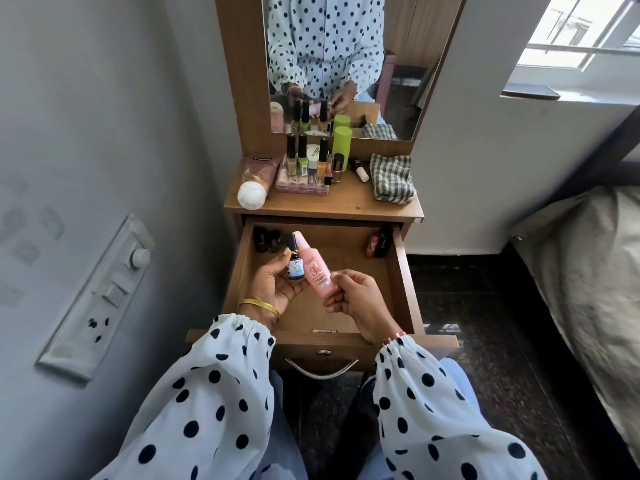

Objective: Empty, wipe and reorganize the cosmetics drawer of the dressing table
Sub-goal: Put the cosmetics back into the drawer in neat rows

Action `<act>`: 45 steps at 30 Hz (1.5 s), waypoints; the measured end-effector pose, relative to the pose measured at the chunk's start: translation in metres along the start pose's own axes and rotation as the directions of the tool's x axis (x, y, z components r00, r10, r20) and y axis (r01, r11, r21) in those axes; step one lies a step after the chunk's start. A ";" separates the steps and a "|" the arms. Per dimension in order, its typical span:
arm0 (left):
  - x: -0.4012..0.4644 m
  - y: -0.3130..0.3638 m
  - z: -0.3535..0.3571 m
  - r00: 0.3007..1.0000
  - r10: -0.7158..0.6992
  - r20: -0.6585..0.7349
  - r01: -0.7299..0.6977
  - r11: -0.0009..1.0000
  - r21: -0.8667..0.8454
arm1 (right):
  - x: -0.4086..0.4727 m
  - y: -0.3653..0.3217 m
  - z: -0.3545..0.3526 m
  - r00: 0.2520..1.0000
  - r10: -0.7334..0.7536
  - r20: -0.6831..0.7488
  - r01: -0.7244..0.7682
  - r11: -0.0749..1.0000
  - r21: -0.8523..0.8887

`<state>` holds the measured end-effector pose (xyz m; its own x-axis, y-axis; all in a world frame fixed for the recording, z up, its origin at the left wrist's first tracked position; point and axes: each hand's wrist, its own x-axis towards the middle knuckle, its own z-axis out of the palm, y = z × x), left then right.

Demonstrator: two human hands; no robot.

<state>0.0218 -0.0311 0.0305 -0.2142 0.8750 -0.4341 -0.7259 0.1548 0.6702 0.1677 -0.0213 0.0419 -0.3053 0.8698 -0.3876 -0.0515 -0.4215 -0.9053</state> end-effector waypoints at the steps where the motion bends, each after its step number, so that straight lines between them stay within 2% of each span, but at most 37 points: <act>1: -0.001 -0.001 0.001 1.000 0.004 0.001 -0.004 1.000 0.015 | 0.000 0.001 0.001 1.000 -0.011 0.004 0.011 1.000 -0.009; 5: -0.005 -0.004 0.004 0.999 0.032 0.010 -0.033 0.995 0.098 | 0.001 0.003 0.001 0.999 -0.044 0.014 0.045 0.992 -0.121; 9: -0.005 -0.005 0.005 0.999 0.047 -0.011 -0.046 0.995 0.085 | 0.000 0.001 -0.004 0.998 0.033 0.049 -0.033 0.999 -0.010; 12: -0.005 -0.004 0.004 0.999 0.033 -0.007 -0.033 0.999 0.038 | 0.001 0.000 -0.005 0.995 0.070 0.064 -0.070 0.997 -0.016; 15: -0.004 -0.004 0.000 1.000 0.014 0.014 -0.015 1.000 0.009 | 0.002 0.002 -0.003 0.998 0.047 0.050 -0.045 0.999 -0.027; 18: -0.003 -0.006 0.000 0.997 0.024 0.069 -0.028 0.997 0.070 | 0.004 0.003 -0.005 0.999 -0.013 0.035 0.017 0.992 -0.128; 21: -0.001 -0.008 -0.001 0.997 0.050 0.061 -0.058 0.989 0.134 | 0.008 0.000 -0.013 0.998 -0.065 0.027 0.070 0.957 -0.282; 22: 0.000 -0.009 -0.002 0.997 0.062 0.044 -0.068 0.988 0.141 | 0.011 -0.003 -0.019 0.996 -0.085 0.033 0.091 0.920 -0.381; 24: 0.004 -0.009 -0.005 0.996 0.091 0.006 -0.091 0.984 0.152 | 0.017 -0.008 -0.032 0.994 -0.091 0.063 0.110 0.771 -0.627; 27: 0.008 -0.008 -0.008 0.994 0.101 -0.047 -0.092 0.982 0.162 | 0.027 -0.012 -0.050 0.990 0.028 0.140 0.116 0.411 -0.904; 29: 0.009 -0.010 -0.009 0.993 0.101 -0.062 -0.087 0.976 0.201 | 0.031 -0.010 -0.056 0.980 0.104 0.169 0.145 0.201 -0.969; 31: 0.012 -0.012 -0.010 0.993 0.096 -0.072 -0.076 0.968 0.237 | 0.032 -0.007 -0.057 0.973 0.164 0.159 0.145 0.096 -0.985; 34: 0.013 -0.014 -0.011 0.992 0.089 -0.090 -0.060 0.957 0.284 | 0.029 -0.006 -0.052 0.956 0.248 0.156 0.152 0.034 -0.988; 39: 0.012 -0.015 -0.011 0.996 0.054 -0.066 -0.029 0.942 0.335 | 0.027 -0.002 -0.049 0.949 0.268 0.167 0.165 0.030 -0.986; 43: 0.010 -0.017 -0.010 1.000 0.026 -0.009 -0.020 0.924 0.381 | 0.026 -0.004 -0.048 0.962 0.212 0.171 0.156 0.087 -0.984; 45: 0.009 -0.016 -0.009 1.000 0.009 0.016 -0.014 0.926 0.377 | 0.028 -0.012 -0.043 0.977 0.064 0.204 0.193 0.149 -0.970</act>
<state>0.0261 -0.0302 0.0105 -0.2101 0.8837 -0.4182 -0.4224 0.3037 0.8540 0.2005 0.0189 0.0347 -0.4954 0.7702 -0.4016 0.8557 0.3532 -0.3782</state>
